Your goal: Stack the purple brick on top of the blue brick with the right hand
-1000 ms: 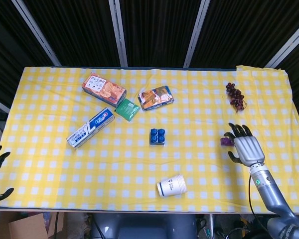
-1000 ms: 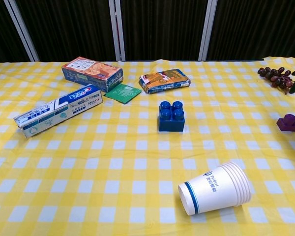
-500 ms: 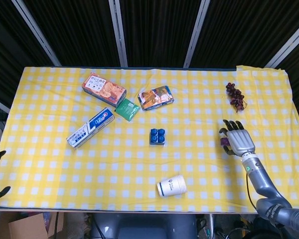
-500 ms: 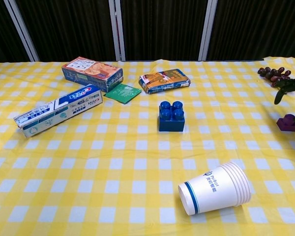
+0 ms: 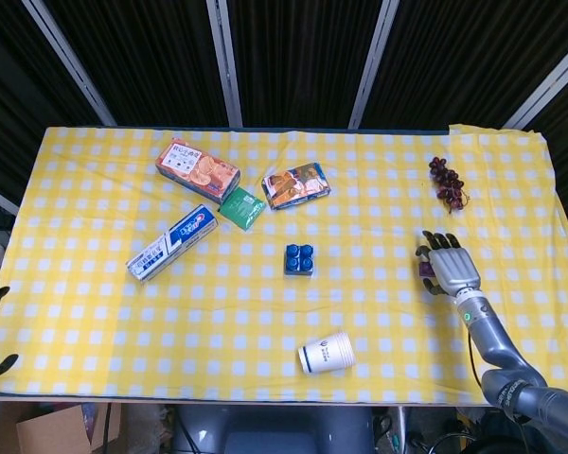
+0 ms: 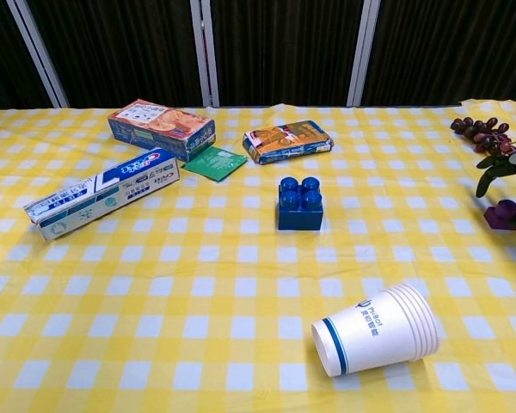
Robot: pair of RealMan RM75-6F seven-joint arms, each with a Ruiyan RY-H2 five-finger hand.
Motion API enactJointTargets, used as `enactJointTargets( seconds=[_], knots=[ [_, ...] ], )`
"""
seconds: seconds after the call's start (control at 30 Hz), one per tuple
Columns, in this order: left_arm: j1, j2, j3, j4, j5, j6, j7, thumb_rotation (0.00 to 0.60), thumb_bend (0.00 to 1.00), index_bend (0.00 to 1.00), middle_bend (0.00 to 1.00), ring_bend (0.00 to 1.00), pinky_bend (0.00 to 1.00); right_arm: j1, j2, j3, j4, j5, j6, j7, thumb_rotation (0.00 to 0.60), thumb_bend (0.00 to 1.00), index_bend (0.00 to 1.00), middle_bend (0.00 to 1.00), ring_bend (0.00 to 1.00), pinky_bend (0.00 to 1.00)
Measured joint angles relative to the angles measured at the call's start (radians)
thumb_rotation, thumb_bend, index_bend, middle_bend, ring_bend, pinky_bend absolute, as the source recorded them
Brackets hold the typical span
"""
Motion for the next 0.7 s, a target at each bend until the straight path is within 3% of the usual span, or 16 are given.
enactJointTargets(
  seconds=[0.7],
  knots=[
    [-0.007, -0.024, 0.001, -0.009, -0.005, -0.004, 0.063, 0.6, 0.0, 0.12, 0.0, 0.0, 0.04, -0.002, -0.049, -0.032, 0.147, -0.074, -0.023, 0.169, 0.6, 0.44, 0.36, 0.0, 0.0, 0.0]
  ],
)
